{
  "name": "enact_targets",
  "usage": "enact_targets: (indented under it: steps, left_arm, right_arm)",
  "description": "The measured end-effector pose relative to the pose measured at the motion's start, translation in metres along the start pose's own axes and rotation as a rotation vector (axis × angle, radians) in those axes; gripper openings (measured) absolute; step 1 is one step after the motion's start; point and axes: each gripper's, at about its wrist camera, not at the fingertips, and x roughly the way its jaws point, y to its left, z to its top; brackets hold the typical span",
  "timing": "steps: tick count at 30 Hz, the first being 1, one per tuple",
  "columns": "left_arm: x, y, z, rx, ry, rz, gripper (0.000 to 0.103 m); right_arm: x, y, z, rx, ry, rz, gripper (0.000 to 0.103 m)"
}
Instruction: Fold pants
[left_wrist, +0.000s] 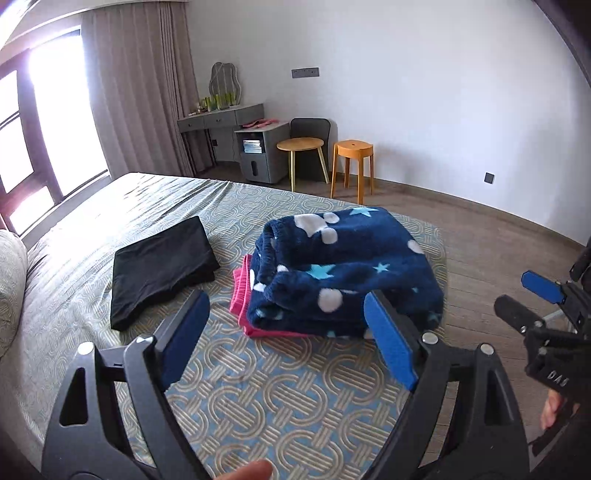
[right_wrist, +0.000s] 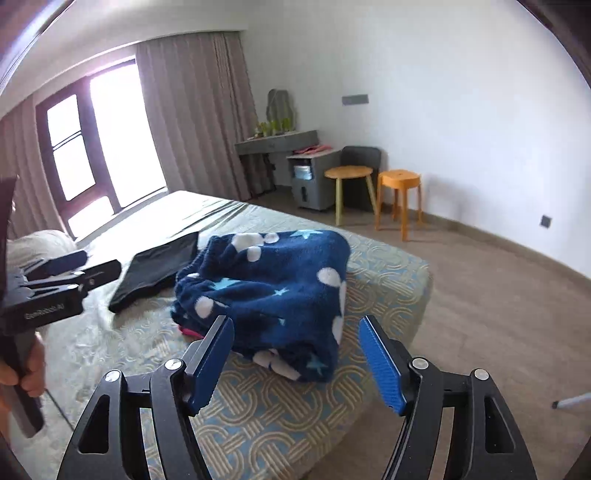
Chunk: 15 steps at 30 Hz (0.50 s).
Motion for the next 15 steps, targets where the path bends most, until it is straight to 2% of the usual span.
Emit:
enact_targets:
  steps: [2,4,7,10,15]
  left_arm:
    - [-0.021,-0.004,-0.014,-0.022,0.009,-0.017,0.086]
    - [-0.041,-0.008,-0.029,-0.037,0.014,-0.028,0.086]
    - [-0.064,-0.005,-0.048,-0.079,0.003,-0.023,0.086]
    - [-0.086,0.003,-0.062,-0.135,-0.009,-0.024,0.086]
    - [-0.114,0.021,-0.077,-0.197,-0.041,0.036,0.086]
  right_arm:
    - [-0.02,0.011,-0.017,-0.026,-0.023,-0.027,0.073]
    - [-0.034,0.023,-0.025,-0.057,-0.013,-0.004,0.073]
    - [-0.051,0.039,-0.028,-0.121,-0.002,-0.001,0.073]
    - [-0.071,0.051,-0.027,-0.157,-0.05,-0.035,0.073]
    - [-0.1,0.068,-0.027,-0.161,-0.105,-0.014,0.08]
